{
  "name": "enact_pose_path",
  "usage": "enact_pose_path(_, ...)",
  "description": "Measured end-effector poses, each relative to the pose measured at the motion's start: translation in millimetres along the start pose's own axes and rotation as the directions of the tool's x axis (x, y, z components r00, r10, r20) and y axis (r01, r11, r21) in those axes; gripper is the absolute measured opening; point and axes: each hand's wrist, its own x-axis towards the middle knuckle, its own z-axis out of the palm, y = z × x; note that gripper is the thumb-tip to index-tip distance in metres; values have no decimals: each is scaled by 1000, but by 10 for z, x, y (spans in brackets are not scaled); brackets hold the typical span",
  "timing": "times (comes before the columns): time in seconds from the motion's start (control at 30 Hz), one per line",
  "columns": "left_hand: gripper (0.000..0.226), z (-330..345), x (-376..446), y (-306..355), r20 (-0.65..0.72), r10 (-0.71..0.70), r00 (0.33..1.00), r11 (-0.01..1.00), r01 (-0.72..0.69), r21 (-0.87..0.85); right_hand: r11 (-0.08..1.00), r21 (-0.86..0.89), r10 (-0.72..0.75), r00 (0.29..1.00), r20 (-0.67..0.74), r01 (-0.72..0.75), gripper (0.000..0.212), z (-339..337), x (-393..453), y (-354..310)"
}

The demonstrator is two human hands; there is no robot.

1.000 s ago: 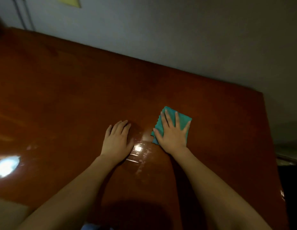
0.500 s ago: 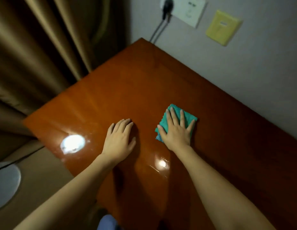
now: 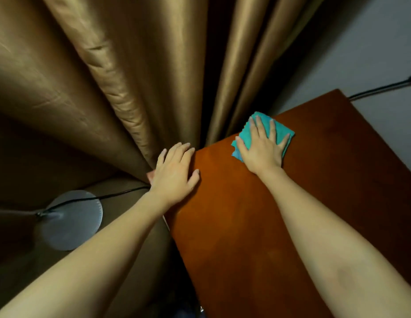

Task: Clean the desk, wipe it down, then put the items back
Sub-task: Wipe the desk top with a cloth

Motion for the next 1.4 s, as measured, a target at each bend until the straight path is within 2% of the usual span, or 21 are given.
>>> enact_pose_path(0.17,56,-82,14,-226,-25,-59,998,998,59,-32,994,-20,-110,994,16,110,56,0,254,-492)
enact_pose_path(0.33,58,-94,-59,-217,-40,-106,994,993,104,-53,965,-59,-251,966,61,254,48,37,131,-906)
enact_pose_path(0.67,60,9,-442,48,21,-104,994,994,105,-31,983,-47,-178,984,-11,177,60,111,-480,-627)
enact_pose_path(0.83,61,126,-719,390,45,-41,998,999,40,17,995,-23,-98,995,6,98,62,180,-1056,-216)
enact_pose_path(1.03,60,438,-1206,1192,102,97,990,994,-102,46,1000,2,30,1000,8,-30,68,297,-1939,553)
enact_pose_path(1.4,61,1264,-2694,2959,241,341,909,922,-373,100,951,104,294,956,-13,-291,67,631,-4193,2215)
